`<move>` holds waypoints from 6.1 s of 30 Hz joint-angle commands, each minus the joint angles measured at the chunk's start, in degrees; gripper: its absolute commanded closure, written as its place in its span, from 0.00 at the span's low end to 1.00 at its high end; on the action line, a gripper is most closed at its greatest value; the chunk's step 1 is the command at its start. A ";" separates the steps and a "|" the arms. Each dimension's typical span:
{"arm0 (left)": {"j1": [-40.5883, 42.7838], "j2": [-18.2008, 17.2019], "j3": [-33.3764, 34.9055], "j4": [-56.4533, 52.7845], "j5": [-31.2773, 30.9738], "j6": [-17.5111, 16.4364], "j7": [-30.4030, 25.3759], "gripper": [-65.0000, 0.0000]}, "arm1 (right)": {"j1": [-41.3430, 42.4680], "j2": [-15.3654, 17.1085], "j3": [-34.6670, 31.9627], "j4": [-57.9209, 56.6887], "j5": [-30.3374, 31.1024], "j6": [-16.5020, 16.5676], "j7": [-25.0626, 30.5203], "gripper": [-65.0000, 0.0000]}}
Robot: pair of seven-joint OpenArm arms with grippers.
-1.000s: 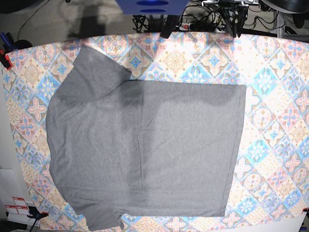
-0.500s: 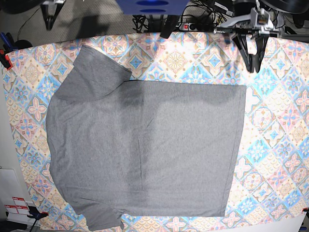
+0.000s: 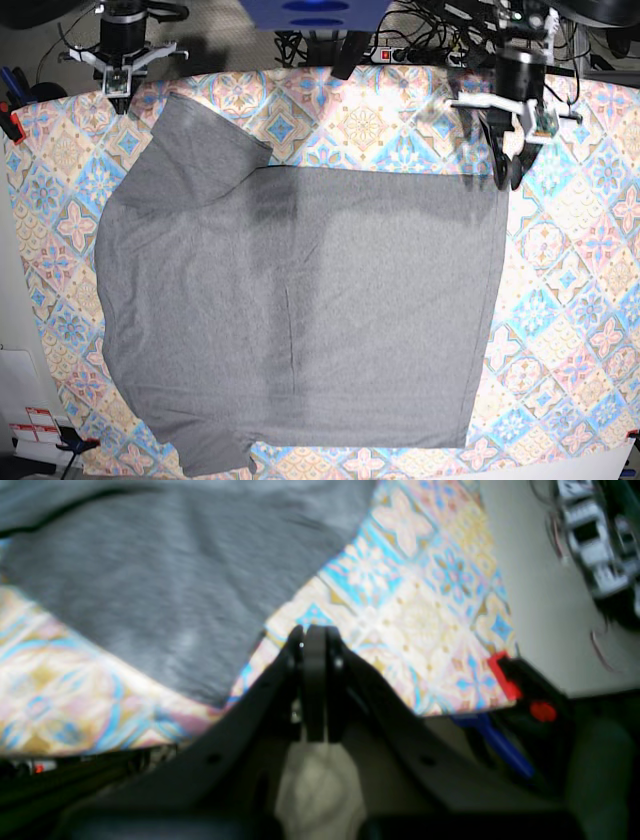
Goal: Fold the T-shirt properly
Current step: 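Move both grippers down toward the grey T-shirt's shoulder edge, then lower both grippers and pinch the shirt's shoulder edge at each end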
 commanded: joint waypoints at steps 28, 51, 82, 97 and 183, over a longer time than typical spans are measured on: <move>-17.62 -18.96 -15.68 -14.34 -49.51 -0.63 48.55 0.73 | 9.73 4.08 -7.13 2.14 0.15 -0.27 -14.45 0.53; -17.71 -19.05 -15.77 -15.31 -47.93 -6.16 48.72 0.73 | 17.02 13.31 0.52 -0.58 47.35 -0.18 -32.03 0.32; -17.36 -19.31 -15.77 -15.13 -47.84 -6.16 49.08 0.73 | 20.98 13.22 -5.20 -19.13 58.17 8.70 -32.82 0.32; -17.27 -19.31 -15.77 -15.13 -45.90 -6.16 49.08 0.73 | 20.01 13.48 -0.19 -20.54 57.99 8.70 -32.82 0.32; -44.44 -15.09 3.66 -62.16 -36.15 -40.23 52.24 0.72 | 19.57 13.48 -7.48 -21.86 53.77 8.70 -31.33 0.32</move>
